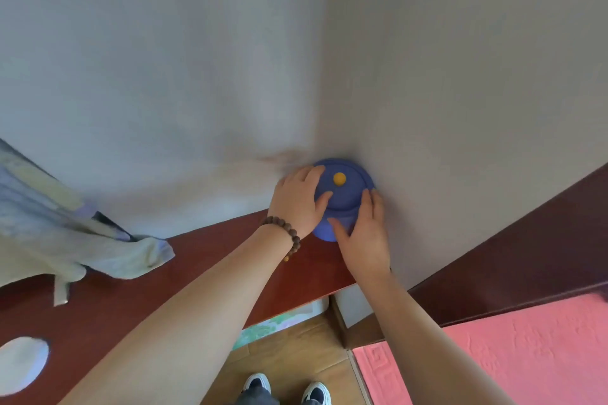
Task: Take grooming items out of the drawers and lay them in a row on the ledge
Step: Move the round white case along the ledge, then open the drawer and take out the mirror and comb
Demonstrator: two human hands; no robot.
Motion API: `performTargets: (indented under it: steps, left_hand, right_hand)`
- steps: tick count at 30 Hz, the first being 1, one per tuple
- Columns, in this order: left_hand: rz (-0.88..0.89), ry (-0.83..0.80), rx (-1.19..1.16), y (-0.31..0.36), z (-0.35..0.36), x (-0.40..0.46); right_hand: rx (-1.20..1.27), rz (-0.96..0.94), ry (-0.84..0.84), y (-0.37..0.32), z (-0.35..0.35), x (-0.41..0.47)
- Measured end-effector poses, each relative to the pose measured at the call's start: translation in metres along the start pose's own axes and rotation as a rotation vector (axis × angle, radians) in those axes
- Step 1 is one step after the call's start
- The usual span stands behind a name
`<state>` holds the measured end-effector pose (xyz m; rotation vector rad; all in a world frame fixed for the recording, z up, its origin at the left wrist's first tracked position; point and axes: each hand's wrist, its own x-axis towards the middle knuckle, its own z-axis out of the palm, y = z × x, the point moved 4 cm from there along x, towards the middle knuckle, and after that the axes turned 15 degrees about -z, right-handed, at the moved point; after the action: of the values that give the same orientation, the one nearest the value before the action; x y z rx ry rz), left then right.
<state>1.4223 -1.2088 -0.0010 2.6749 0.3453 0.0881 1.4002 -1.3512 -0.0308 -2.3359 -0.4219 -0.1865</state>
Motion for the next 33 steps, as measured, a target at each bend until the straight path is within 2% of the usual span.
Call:
performTargets:
  steps: [8, 19, 25, 33]
  left_hand:
    - [-0.253, 0.172, 0.100, -0.090, -0.038, -0.075]
    - [-0.576, 0.319, 0.155, -0.251, -0.096, -0.214]
    - [-0.611, 0.358, 0.101, -0.341, -0.122, -0.283]
    - [-0.575, 0.265, 0.123, -0.465, -0.149, -0.374]
  right_hand:
    - [-0.018, -0.264, -0.067, -0.062, 0.039, -0.014]
    - [-0.031, -0.464, -0.387, -0.178, 0.148, -0.086]
    - [-0.052, -0.498, -0.402, -0.246, 0.210, -0.147]
    - [-0.076, -0.357, -0.391, -0.318, 0.282, -0.240]
